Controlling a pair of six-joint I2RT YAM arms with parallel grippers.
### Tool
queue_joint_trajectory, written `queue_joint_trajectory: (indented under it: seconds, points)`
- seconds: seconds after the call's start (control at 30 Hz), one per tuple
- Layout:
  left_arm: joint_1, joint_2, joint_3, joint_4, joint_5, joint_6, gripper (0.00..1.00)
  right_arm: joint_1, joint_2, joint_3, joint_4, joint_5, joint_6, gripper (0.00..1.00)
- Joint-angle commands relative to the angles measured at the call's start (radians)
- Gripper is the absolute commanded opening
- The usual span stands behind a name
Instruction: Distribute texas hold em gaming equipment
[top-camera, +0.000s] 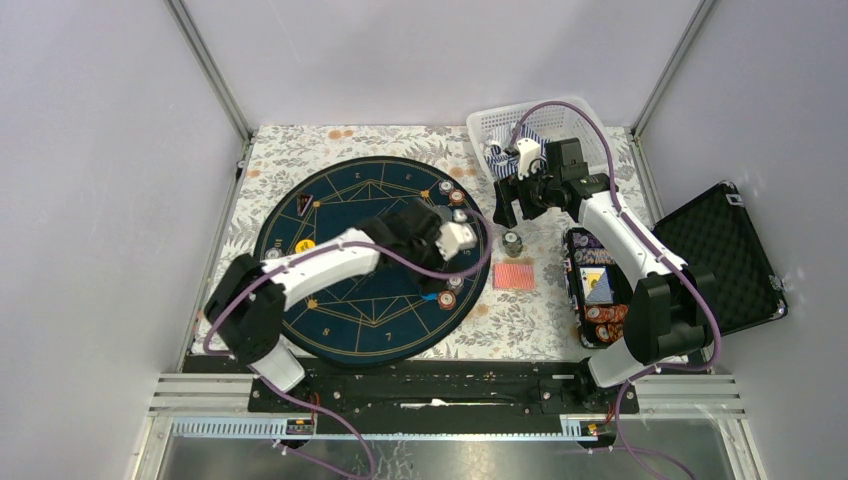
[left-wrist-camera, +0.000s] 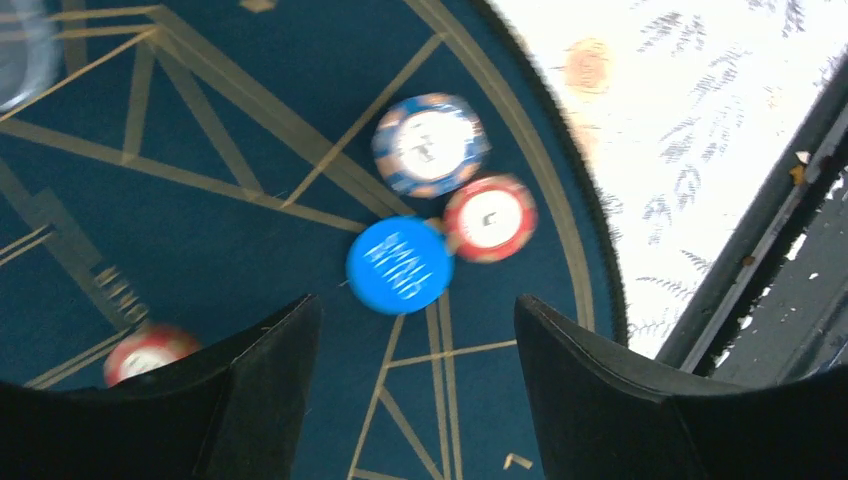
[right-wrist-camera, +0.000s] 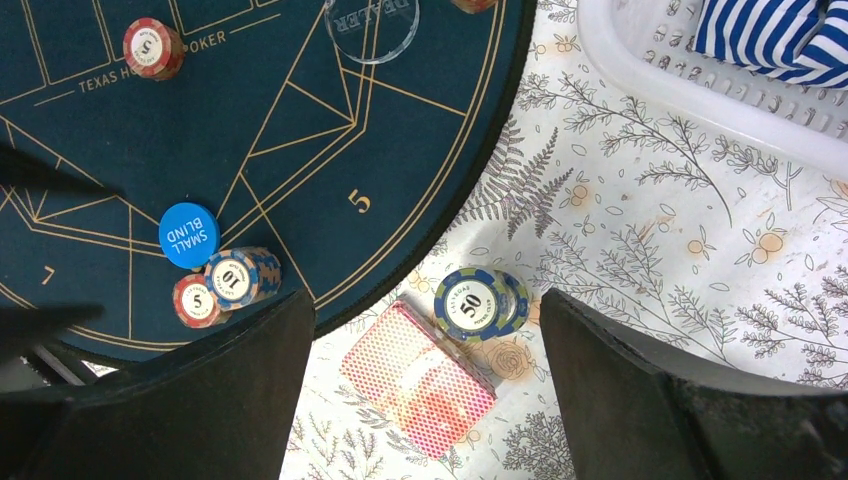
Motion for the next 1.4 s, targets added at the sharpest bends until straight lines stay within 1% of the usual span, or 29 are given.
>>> queue_joint_trajectory:
  seconds: [0.0,0.1,0.2,0.27,0.47,0.67,1.07,1.2,1.3,1.37]
  points:
    - [0.182,-0.092,0.013,-0.009,0.067,-0.022,0.75,-0.007,-0.034,-0.01,0.013,-0.04,-0.01,0.9]
    - [0.283,-0.075,0.012,-0.005,-0.006,-0.025,0.74,-0.007,-0.033,-0.009,0.007,-0.059,-0.012,0.92]
    - [0.328,-0.044,0.003,0.019,-0.087,-0.02,0.75,-0.007,-0.037,-0.006,0.005,-0.064,-0.015,0.97]
    - [0.344,-0.018,0.005,0.027,-0.103,-0.017,0.76,-0.007,-0.042,-0.009,0.006,-0.066,-0.017,1.0]
    - [0.355,0.05,0.009,0.054,-0.113,-0.005,0.78,-0.007,-0.045,-0.015,0.009,-0.065,-0.018,1.0]
    - [0.355,0.117,0.029,0.069,-0.121,0.003,0.76,-0.007,-0.045,-0.019,0.008,-0.06,-0.021,1.0]
    - [0.357,0.192,0.037,0.095,-0.127,0.015,0.6,-0.007,-0.038,-0.018,0.008,-0.058,-0.021,1.0]
    - [0.369,0.186,0.047,0.092,-0.12,0.01,0.49,-0.007,-0.036,-0.017,0.008,-0.059,-0.02,1.0]
    - [0.404,0.162,0.059,0.07,-0.091,-0.004,0.41,-0.007,-0.035,-0.018,0.007,-0.06,-0.02,1.0]
    - [0.432,0.125,0.051,0.056,-0.072,-0.007,0.37,-0.007,-0.033,-0.017,0.004,-0.064,-0.021,1.0]
